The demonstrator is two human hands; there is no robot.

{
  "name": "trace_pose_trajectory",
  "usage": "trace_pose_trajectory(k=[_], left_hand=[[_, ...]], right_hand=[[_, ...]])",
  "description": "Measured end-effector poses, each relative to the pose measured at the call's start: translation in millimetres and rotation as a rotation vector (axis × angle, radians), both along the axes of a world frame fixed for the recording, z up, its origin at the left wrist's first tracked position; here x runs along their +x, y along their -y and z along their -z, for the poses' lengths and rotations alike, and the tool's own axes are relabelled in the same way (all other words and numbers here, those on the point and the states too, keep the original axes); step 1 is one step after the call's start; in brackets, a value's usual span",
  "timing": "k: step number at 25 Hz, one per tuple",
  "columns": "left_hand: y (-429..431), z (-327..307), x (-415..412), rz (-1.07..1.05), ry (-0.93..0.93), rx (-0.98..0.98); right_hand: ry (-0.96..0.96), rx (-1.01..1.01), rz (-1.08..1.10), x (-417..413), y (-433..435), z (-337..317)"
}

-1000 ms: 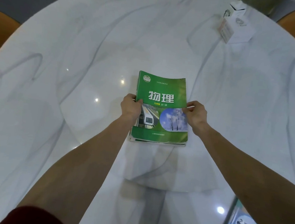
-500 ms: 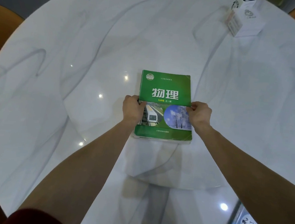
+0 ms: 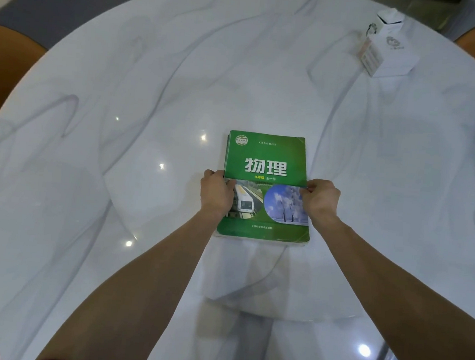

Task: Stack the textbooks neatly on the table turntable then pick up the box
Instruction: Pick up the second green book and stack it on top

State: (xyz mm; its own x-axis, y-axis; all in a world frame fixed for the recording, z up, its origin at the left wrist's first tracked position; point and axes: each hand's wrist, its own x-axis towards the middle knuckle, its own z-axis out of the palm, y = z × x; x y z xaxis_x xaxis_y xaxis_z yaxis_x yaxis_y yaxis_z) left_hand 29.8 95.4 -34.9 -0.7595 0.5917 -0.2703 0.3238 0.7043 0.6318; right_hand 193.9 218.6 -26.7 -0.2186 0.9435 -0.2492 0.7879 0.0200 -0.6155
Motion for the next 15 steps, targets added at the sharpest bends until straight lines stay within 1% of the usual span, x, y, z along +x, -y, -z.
trace_pose_trajectory(k=[7,10,12,15], left_hand=[[1,3,2,0.011,-0.035,-0.009],[1,-3,2,0.047,-0.069,-0.057],[4,-8,5,0.088,-0.155,-0.110],[11,-18,12,0.173,-0.338,-0.185]], right_hand=[[-0.012,-0.006,-0.003,-2,-1,1],[0.039,-0.015,-0.045,-1,-3,-4],[0.113,-0.001,-0.099,1,-2,-9],[0.248,0.071,-0.219,8,7,-20]])
